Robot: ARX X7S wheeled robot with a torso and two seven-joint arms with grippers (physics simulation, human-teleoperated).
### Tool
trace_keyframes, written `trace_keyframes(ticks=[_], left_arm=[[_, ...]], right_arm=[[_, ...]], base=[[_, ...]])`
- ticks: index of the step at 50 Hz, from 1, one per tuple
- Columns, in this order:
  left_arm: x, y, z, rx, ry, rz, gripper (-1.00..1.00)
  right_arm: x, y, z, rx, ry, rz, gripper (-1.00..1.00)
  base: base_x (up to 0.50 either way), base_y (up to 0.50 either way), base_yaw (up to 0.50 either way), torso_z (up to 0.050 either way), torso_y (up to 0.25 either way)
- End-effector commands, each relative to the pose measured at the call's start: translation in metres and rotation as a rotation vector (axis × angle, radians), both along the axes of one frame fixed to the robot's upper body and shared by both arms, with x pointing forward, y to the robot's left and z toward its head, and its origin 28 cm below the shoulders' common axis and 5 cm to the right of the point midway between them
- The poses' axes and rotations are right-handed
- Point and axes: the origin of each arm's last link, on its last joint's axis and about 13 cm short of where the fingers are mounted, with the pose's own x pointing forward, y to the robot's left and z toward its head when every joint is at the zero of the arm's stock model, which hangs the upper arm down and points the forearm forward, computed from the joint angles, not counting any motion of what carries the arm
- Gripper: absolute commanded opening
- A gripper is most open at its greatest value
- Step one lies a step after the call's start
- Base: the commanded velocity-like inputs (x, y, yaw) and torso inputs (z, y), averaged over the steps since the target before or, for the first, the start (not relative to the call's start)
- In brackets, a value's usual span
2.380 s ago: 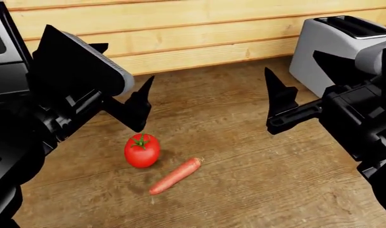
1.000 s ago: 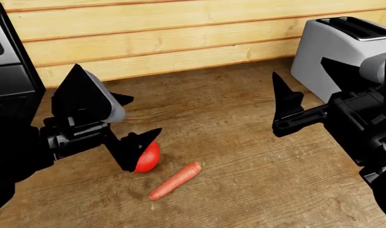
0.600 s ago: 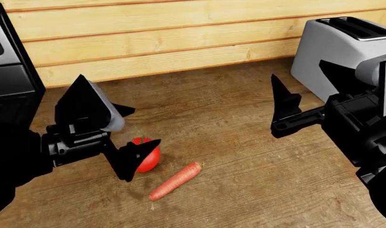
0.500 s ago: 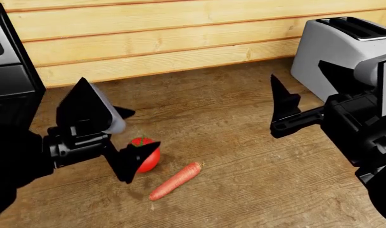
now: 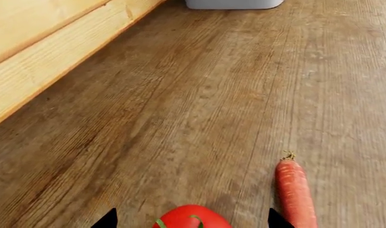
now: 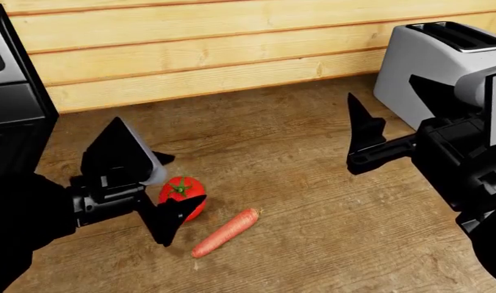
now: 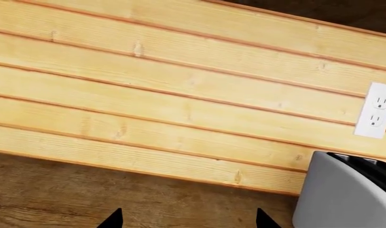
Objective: Pick the tomato, carrot from the counter and place them in the cabinet. Then close the cabinet.
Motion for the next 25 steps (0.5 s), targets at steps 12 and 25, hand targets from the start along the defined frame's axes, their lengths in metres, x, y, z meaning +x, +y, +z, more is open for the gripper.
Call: trace_keyframes(ticks=[12, 25], left_arm=[[0.006, -0.002, -0.016, -0.025, 0.02, 0.023, 1.0], [0.009, -0.003, -0.028, -0.017, 0.043, 0.023, 1.0]], right_arm=[[0.001, -0.001, 0.0, 0.003, -0.003, -0.008, 1.0], [0.002, -0.002, -0.003, 0.007, -0.001, -0.011, 1.0]], base=[[0.0, 0.0, 0.0, 0.0, 0.0], [0.0, 0.0, 0.0, 0.0, 0.0]])
